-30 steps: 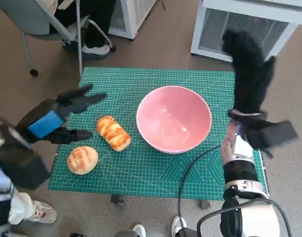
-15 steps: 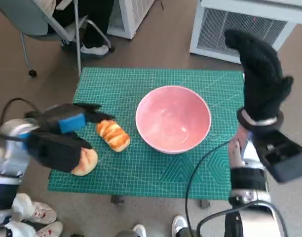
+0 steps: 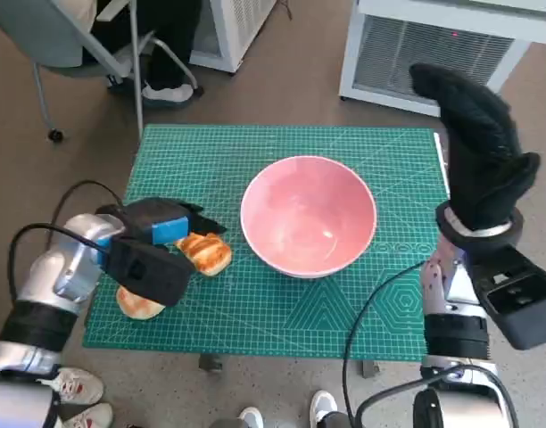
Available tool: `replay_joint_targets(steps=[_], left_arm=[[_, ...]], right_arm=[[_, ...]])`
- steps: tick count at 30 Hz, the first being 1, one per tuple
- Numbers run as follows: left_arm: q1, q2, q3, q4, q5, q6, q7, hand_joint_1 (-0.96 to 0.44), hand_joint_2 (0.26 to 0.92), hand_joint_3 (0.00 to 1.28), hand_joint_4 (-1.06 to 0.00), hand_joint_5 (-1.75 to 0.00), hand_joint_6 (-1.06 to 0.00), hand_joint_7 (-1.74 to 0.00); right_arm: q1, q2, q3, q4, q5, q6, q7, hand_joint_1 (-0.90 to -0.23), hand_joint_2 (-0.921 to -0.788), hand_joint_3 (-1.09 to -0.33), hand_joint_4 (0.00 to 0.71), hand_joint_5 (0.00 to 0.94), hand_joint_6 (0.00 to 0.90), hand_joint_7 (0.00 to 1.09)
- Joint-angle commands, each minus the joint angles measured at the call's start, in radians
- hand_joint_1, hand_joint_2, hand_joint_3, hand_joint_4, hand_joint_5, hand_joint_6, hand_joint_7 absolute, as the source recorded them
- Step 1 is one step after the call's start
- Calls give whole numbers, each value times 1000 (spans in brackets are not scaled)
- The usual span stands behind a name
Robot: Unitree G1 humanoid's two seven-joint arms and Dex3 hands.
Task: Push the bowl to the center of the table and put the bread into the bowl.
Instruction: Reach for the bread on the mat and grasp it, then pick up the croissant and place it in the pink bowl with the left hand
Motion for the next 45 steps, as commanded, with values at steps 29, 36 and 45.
replay_joint_targets(steps=[29,36,45], left_arm=[[-183,67,124,137,-179,-179,31,0,920,95,-521,-1393,-748,-975],[-197,49,254,-28,-340,-162,20,0,920,92,-526,-1356,-741,-1018],[-255,-64,244,-140,-361,-226,73,-1,920,100,-550,-1243,-692,-1161]], right_arm=[[78,-9,14,-52,22,33,10,-593,-921,-828,-1,465,-1,640],[79,-12,11,-58,38,39,18,-579,-921,-816,-1,462,-1,637],[66,0,14,-39,40,32,20,-574,-921,-809,-1,467,-1,657]])
